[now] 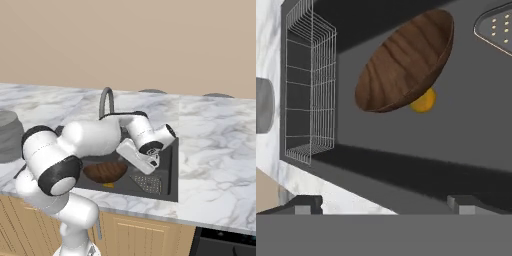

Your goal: Pick the jar and bowl and place them in the sink. Then turn on the water.

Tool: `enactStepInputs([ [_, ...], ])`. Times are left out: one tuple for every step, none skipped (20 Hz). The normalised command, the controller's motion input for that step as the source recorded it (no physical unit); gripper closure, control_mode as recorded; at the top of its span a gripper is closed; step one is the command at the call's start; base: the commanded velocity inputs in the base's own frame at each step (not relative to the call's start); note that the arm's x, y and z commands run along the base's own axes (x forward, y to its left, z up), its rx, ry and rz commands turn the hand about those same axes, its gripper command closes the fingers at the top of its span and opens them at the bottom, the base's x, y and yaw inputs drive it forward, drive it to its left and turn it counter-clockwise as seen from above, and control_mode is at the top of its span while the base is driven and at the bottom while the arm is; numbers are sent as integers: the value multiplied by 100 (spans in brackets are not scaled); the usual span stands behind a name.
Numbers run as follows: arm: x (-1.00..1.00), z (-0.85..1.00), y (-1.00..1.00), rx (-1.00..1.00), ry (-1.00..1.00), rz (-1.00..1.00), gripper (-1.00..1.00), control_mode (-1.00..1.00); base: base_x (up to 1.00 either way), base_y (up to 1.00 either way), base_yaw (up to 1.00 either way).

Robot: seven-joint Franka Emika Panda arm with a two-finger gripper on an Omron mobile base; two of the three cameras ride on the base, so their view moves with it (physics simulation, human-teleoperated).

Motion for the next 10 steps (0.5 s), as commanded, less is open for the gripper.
enactStepInputs([
  [-56, 33, 34, -7, 0, 0, -100, -100, 0, 0, 0],
  [-55, 31, 35, -7, 0, 0, -100, -100, 0, 0, 0],
  [-59, 27, 44, -8, 0, 0, -100, -100, 0, 0, 0],
  [-62, 36, 53, -7, 0, 0, -100, -100, 0, 0, 0],
  [-59, 35, 53, -8, 0, 0, -100, -100, 0, 0, 0],
  [-56, 34, 48, -9, 0, 0, -100, -100, 0, 0, 0],
  [-63, 33, 53, -9, 0, 0, -100, -100, 0, 0, 0],
  [-69, 37, 55, -7, 0, 0, -100, -100, 0, 0, 0],
  [-59, 40, 59, -7, 0, 0, -100, -100, 0, 0, 0],
  [-55, 40, 57, -8, 0, 0, -100, -100, 0, 0, 0],
])
